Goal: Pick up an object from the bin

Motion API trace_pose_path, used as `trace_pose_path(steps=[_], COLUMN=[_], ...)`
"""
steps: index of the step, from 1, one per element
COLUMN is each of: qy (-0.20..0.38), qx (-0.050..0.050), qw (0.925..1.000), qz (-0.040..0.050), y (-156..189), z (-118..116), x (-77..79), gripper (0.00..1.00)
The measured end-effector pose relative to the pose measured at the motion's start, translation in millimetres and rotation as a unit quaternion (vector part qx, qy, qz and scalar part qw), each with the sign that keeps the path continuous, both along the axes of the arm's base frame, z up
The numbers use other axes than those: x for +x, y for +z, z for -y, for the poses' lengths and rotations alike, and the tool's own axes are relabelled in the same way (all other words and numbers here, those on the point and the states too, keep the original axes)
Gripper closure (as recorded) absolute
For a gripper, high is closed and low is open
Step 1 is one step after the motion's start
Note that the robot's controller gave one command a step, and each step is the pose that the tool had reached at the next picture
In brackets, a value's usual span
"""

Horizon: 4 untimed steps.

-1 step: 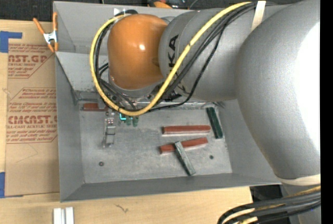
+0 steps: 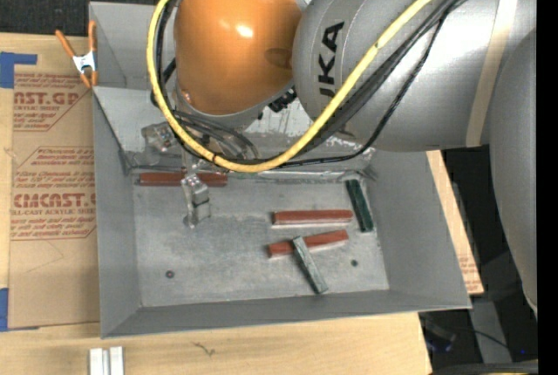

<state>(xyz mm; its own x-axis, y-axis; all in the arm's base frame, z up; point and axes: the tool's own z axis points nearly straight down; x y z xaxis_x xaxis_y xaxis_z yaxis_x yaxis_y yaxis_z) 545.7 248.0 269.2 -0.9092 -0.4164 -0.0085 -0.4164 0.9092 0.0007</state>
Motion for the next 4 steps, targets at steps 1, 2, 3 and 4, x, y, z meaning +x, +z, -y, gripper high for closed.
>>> trace_pose_path(steps=[1,2,3,4], qy=[-0.106,-0.148,-0.18,-0.218], qx=[-0.002,0.0,-0.001,-0.003], qw=[0.9944,0.989,0.9836,0.976], qz=[-0.0053,-0.0027,0.0012,-0.0048], y=[-106.3,-202.1,-108.8,-145.0], z=[42.9,77.8,149.3,213.6], x=[47.4,42.2,51.1,39.2], gripper=[0.0,0.0,0.0,0.0])
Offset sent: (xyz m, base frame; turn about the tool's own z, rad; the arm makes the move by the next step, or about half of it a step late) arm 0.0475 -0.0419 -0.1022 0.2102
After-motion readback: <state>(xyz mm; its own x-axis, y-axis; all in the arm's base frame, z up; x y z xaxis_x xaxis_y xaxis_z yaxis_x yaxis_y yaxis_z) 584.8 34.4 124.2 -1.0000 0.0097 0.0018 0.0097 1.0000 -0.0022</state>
